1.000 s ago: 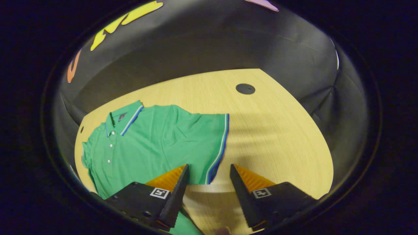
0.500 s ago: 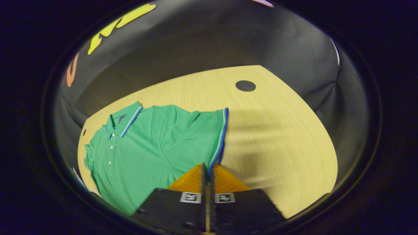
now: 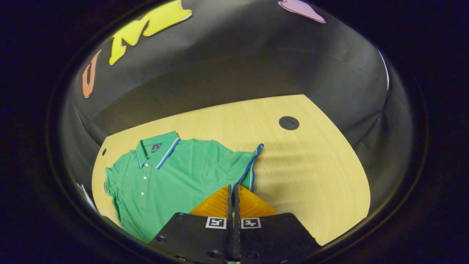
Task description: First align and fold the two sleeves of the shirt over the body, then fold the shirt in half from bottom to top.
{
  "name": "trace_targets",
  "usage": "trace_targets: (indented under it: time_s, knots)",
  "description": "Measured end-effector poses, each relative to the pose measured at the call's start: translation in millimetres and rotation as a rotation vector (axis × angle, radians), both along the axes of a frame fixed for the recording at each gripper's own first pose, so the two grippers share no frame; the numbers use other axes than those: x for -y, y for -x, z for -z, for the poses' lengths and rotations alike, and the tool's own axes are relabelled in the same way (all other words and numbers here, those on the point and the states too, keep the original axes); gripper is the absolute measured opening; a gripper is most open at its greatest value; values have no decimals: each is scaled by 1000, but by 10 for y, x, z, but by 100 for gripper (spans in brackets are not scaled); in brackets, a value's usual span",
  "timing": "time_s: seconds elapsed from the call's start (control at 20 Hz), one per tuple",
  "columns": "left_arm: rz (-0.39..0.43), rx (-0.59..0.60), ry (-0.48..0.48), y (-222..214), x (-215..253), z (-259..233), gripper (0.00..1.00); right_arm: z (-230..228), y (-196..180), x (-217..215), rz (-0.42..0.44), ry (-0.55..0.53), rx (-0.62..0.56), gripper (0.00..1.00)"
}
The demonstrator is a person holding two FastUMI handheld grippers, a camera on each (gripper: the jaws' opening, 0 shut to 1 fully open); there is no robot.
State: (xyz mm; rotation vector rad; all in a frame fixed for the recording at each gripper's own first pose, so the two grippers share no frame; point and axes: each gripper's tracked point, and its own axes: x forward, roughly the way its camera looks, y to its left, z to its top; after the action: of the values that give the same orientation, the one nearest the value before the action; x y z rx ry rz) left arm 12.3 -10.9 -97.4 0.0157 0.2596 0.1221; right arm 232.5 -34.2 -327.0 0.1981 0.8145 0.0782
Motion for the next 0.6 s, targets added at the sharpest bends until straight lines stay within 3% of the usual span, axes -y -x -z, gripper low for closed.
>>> trace_targets:
  time_s: [0.5,0.6]
  knots:
    - [-83,10,-1,193,-500,-20,100,-302,47,-1122,-243,64,71,0]
    - [-104,7,8,238,-607,17,100,-266,86,-1160,-240,80,57,0]
